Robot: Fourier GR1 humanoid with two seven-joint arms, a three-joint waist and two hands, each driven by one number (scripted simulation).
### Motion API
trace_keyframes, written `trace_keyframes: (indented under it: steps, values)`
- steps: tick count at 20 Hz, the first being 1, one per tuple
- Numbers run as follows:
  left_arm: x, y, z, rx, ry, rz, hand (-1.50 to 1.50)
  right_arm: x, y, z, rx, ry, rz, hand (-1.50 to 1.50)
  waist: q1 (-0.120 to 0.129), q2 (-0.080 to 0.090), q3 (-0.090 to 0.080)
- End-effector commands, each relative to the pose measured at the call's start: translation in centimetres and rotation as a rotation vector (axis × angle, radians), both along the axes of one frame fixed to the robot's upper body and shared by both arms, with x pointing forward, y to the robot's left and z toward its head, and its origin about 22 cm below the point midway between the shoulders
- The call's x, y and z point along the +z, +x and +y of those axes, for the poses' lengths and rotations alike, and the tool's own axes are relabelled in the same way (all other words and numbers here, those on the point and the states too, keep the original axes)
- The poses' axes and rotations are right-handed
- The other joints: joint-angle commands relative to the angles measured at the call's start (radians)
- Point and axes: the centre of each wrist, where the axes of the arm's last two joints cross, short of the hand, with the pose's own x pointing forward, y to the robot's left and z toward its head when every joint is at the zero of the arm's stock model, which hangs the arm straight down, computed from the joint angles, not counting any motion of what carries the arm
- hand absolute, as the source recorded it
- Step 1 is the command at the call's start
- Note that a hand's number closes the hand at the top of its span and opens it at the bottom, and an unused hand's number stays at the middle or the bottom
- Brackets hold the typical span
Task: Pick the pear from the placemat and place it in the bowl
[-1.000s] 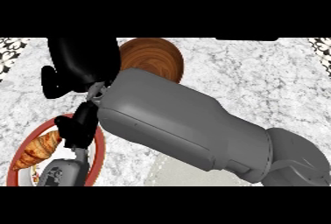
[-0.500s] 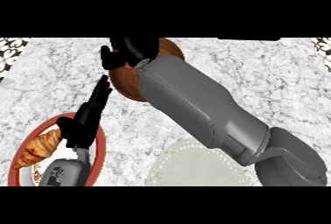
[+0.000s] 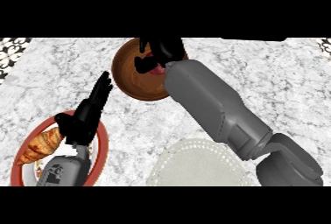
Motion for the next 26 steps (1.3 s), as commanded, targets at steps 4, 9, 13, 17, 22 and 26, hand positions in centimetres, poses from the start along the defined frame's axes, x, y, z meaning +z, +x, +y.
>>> trace_keyframes:
  steps: [4,9,13,17,22,26]
  values:
    - [-0.8,-0.5,0.3,0.001,0.006,-0.001,0.00,-3.2,0.5,-2.6,0.157,0.136,0.113,-1.50,-0.003,-0.001,0.001]
    - [1.5,0.0,0.3,0.006,-0.005,0.003,0.00,-2.5,0.8,-2.9,0.176,0.315,0.008,-1.50,-0.002,-0.004,0.001]
    - [1.1,0.6,0.4,0.017,0.029,-0.005,0.00,-0.8,1.3,-2.8,0.168,0.443,-0.086,-1.50,-0.025,-0.008,0.001]
    - [0.1,-1.0,0.2,0.047,0.016,0.019,0.00,-0.2,1.4,-3.1,0.121,0.540,-0.022,-1.50,-0.038,-0.017,0.001]
    - [0.8,-1.2,2.0,0.051,0.004,0.026,0.00,1.2,2.2,-5.0,0.133,0.619,0.065,-1.50,-0.049,-0.021,0.001]
    - [-0.8,-0.4,0.4,0.071,0.008,0.032,0.00,0.9,2.6,-7.7,0.166,0.712,0.096,-1.50,-0.052,-0.019,0.001]
